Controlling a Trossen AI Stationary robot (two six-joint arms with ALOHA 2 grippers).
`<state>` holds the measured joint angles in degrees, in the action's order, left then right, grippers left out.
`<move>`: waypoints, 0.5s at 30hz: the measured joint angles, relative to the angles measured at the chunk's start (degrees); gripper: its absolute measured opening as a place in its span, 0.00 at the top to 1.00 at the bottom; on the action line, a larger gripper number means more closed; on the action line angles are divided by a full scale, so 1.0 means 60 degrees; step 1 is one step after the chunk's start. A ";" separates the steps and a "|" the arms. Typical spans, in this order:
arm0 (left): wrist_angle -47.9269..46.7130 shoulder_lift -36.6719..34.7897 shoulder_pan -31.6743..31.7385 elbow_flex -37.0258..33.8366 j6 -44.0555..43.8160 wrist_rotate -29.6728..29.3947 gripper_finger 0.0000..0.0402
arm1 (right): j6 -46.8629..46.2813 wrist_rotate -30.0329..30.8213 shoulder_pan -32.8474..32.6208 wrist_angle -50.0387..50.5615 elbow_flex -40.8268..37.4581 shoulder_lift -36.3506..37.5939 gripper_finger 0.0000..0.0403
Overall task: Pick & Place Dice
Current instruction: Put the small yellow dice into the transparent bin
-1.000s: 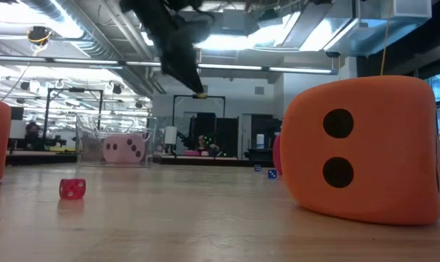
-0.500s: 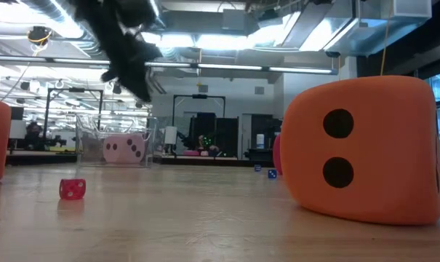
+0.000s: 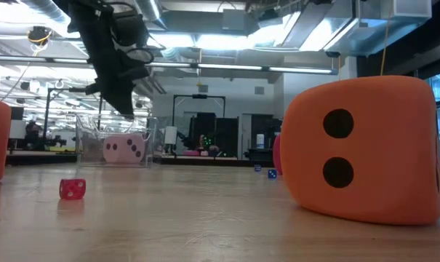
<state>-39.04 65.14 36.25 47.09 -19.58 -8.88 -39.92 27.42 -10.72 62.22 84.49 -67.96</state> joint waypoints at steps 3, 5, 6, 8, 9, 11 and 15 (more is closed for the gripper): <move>-0.0434 0.0000 -0.0024 0.0000 0.0241 -0.0002 1.00 | -0.0015 0.0003 0.0000 -0.0003 0.0000 0.0000 0.50; -0.0623 0.0000 -0.0038 0.0000 0.0367 0.0004 1.00 | -0.0015 0.0003 0.0000 -0.0004 0.0000 0.0000 0.50; -0.0689 0.0000 -0.0044 0.0000 0.0373 0.0004 1.00 | -0.0015 0.0003 0.0000 -0.0004 0.0000 0.0000 0.50; -0.0828 0.0000 -0.0040 0.0000 0.0376 0.0000 1.00 | -0.0015 0.0003 0.0000 -0.0004 0.0000 0.0000 0.50; -0.0895 0.0000 -0.0040 0.0000 0.0377 0.0000 1.00 | -0.0015 0.0007 0.0000 -0.0004 0.0000 0.0000 0.50; -0.1007 0.0000 -0.0042 0.0000 0.0380 0.0000 1.00 | -0.0015 0.0007 0.0000 -0.0004 0.0000 0.0000 0.50; -0.1047 0.0000 -0.0044 0.0000 0.0511 0.0000 1.00 | -0.0015 0.0003 0.0000 -0.0004 0.0000 0.0000 0.50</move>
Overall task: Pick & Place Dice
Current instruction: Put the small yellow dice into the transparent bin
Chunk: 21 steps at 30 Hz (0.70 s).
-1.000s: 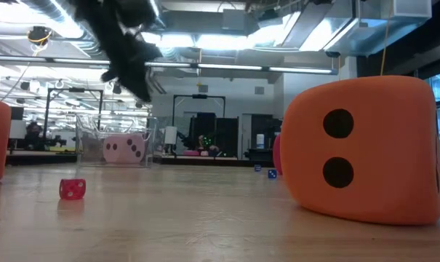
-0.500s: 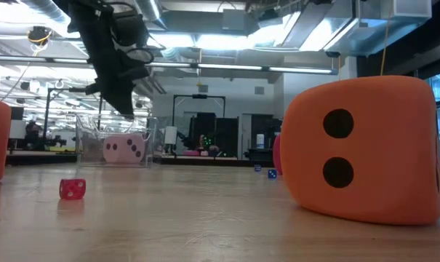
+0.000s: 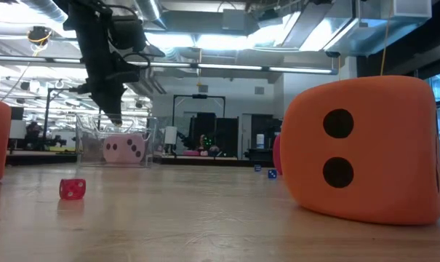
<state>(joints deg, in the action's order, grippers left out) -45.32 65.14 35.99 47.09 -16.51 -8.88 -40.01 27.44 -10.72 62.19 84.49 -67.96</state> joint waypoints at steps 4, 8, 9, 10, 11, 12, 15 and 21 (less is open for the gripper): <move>-0.0004 0.0000 0.0000 0.0000 0.0042 0.0006 1.00 | -0.0034 0.0000 0.0000 0.0000 0.0000 0.0000 0.50; -0.0005 0.0000 0.0000 0.0000 0.0064 0.0202 1.00 | -0.0047 0.0000 0.0001 0.0000 0.0000 0.0000 0.50; -0.0021 0.0000 0.0000 0.0000 0.0096 0.0217 1.00 | -0.0047 -0.0004 0.0001 0.0000 0.0000 0.0000 0.50; -0.0052 0.0000 0.0000 0.0000 0.0120 0.0233 1.00 | -0.0047 -0.0004 0.0001 0.0000 0.0000 0.0000 0.50; -0.0094 0.0000 0.0000 0.0000 0.0123 0.0237 1.00 | -0.0047 -0.0004 0.0000 0.0000 0.0000 0.0000 0.50; -0.0124 0.0000 0.0000 0.0000 0.0123 0.0237 1.00 | -0.0048 -0.0004 0.0000 0.0000 0.0000 0.0000 0.50; -0.0171 0.0000 0.0000 0.0000 0.0137 0.0244 1.00 | -0.0051 -0.0004 0.0000 0.0000 0.0000 0.0000 0.50; -0.0168 0.0000 0.0000 0.0000 0.0267 0.0226 0.94 | -0.0076 -0.0004 0.0000 0.0000 0.0000 0.0000 0.50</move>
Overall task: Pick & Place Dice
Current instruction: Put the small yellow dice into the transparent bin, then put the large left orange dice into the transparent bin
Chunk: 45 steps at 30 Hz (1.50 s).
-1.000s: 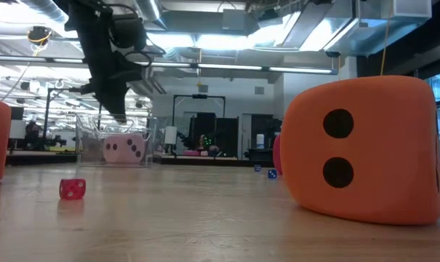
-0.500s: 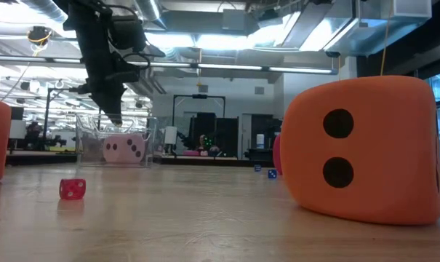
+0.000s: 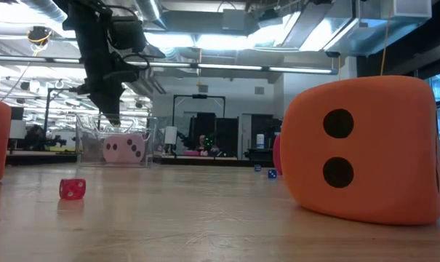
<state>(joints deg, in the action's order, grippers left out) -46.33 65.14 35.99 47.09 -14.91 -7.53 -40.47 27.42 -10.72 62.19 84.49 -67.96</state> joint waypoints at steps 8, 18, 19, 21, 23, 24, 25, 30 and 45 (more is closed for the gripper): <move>0.0045 0.0000 0.0000 0.0005 0.0239 0.0022 0.69 | 0.0068 -0.0004 0.0000 0.0000 0.0000 0.0000 0.50; -0.0659 0.0004 0.0000 0.1220 0.0001 0.1513 0.53 | 0.0146 -0.0004 0.0000 0.0000 0.0000 0.0000 0.50; -0.0928 0.0004 0.0000 0.1432 0.0121 0.1918 0.54 | 0.0149 -0.0004 0.0000 -0.0001 0.0000 0.0000 0.50; -0.1660 0.0004 -0.0067 0.1858 0.0407 0.2889 0.55 | 0.0228 -0.0007 0.0000 0.0000 0.0000 0.0000 0.50; -0.2560 0.0004 -0.0289 0.2200 0.0406 0.3648 0.56 | 0.0327 -0.0008 0.0000 0.0000 0.0000 0.0000 0.50; -0.3049 0.0004 -0.0462 0.2332 0.0346 0.3925 0.57 | 0.0331 -0.0033 0.0000 0.0000 0.0000 0.0000 0.50; -0.3556 0.0004 -0.0679 0.2455 0.0340 0.4114 0.58 | 0.0338 -0.0063 0.0000 0.0000 0.0000 0.0000 0.50; -0.5720 0.0004 -0.2128 0.2924 0.0077 0.4837 0.62 | 0.0461 -0.0188 0.0000 0.0000 0.0000 0.0000 0.50; -0.3088 0.0018 -0.8199 0.3450 -0.5985 0.2832 0.56 | 0.0894 -0.0535 0.0000 0.0000 0.0000 -0.0004 0.50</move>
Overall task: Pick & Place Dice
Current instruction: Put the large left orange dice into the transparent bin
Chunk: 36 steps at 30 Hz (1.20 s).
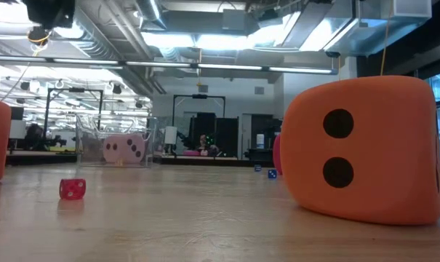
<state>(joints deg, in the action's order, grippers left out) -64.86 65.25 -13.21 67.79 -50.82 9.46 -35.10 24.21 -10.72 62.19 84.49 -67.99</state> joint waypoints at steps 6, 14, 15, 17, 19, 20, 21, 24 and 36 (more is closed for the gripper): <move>0.1969 0.0318 -0.1988 0.0000 -0.2204 -0.2589 0.54 | 0.0253 0.0004 0.0000 0.0000 0.0000 0.0000 0.50; 0.1771 0.2051 -0.3353 0.0009 -0.2854 -0.2395 0.59 | 0.0282 -0.0217 0.0000 0.0000 0.0000 0.0000 0.50; 0.1717 0.2335 -0.3439 0.0075 -0.2703 -0.2203 0.60 | 0.0202 -0.0220 0.0000 0.0002 0.0000 0.0000 0.50; 0.1515 0.2857 -0.3568 0.0403 -0.2284 -0.1834 0.62 | -0.0029 -0.0291 0.0000 0.0000 0.0000 0.0000 0.50; 0.0974 0.3320 -0.3641 0.0964 -0.1905 -0.1660 0.65 | -0.0299 -0.0420 0.0000 0.0000 0.0000 0.0000 0.50; 0.0635 0.3523 -0.3653 0.1309 -0.1708 -0.1647 0.66 | -0.0399 -0.0440 0.0000 0.0000 0.0000 0.0000 0.50; 0.0306 0.3719 -0.3674 0.1685 -0.1487 -0.1668 0.67 | -0.0529 -0.0455 0.0000 0.0000 0.0000 0.0000 0.50; -0.1034 0.4239 -0.3711 0.2952 -0.1144 -0.1989 0.69 | -0.0755 -0.0527 0.0000 0.0000 0.0000 0.0000 0.50; -0.3413 0.6142 -0.4518 0.4612 -0.1120 -0.3945 0.72 | -0.1650 -0.0720 -0.0085 0.0000 -0.0004 0.0000 0.50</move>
<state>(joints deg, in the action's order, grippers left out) -85.34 102.11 -40.32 95.46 -57.54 -14.21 -45.00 19.89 -11.23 62.19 84.47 -67.99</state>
